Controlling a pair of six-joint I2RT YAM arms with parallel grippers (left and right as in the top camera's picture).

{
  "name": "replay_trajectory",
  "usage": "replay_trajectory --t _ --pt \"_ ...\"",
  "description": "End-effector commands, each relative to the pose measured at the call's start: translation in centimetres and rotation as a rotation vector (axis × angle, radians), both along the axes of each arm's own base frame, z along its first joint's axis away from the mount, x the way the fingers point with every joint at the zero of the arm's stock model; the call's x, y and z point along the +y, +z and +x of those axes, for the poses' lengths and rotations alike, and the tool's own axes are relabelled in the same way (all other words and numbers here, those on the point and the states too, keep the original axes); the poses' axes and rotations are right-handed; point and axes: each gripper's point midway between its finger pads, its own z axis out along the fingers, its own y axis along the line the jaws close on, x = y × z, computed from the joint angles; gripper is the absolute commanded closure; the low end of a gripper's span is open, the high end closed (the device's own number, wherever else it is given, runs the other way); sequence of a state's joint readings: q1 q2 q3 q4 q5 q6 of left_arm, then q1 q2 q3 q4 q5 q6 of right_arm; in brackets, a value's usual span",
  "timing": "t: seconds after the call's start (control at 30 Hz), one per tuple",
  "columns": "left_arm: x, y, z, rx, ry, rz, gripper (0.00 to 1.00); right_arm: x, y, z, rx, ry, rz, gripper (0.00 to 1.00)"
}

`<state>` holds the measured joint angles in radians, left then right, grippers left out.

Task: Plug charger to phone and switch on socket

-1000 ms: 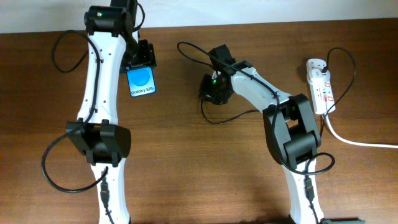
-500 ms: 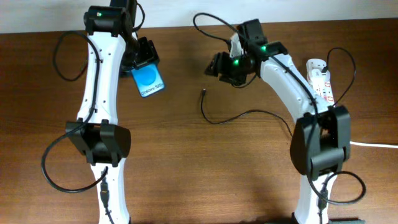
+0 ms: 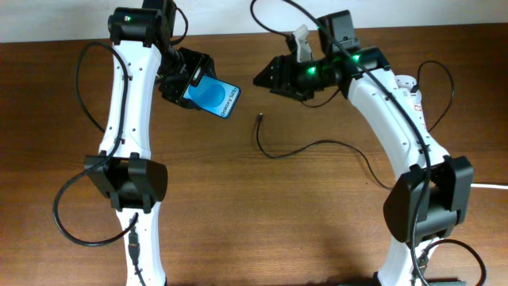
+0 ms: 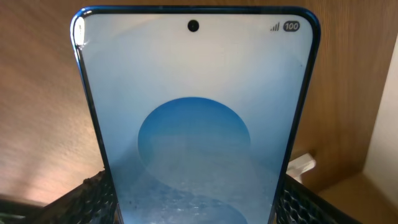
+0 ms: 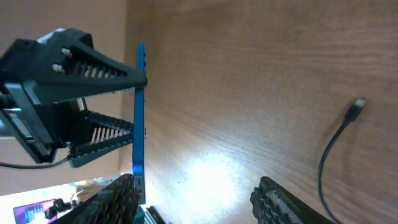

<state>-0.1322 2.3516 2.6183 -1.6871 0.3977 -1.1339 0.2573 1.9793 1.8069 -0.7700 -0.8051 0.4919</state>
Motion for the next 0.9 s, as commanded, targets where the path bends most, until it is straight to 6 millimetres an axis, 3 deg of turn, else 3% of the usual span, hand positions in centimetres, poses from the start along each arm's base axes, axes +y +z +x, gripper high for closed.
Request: replay_trajectory --t 0.0,0.17,0.33,0.87 --pt "-0.3 0.8 0.3 0.056 0.168 -0.049 1.0 2.1 0.8 -0.5 -0.011 -0.021 -0.028 0.36" --pt "-0.5 0.9 0.2 0.071 0.193 -0.063 1.0 5.2 0.4 -1.0 -0.004 -0.075 -0.069 0.38" --pt "-1.7 1.6 -0.1 0.09 0.176 -0.142 1.0 7.8 1.0 -1.3 -0.035 -0.067 -0.044 0.5" --pt "-2.3 1.9 -0.2 0.099 0.167 -0.182 1.0 8.4 0.8 -1.5 -0.037 -0.088 -0.064 0.95"
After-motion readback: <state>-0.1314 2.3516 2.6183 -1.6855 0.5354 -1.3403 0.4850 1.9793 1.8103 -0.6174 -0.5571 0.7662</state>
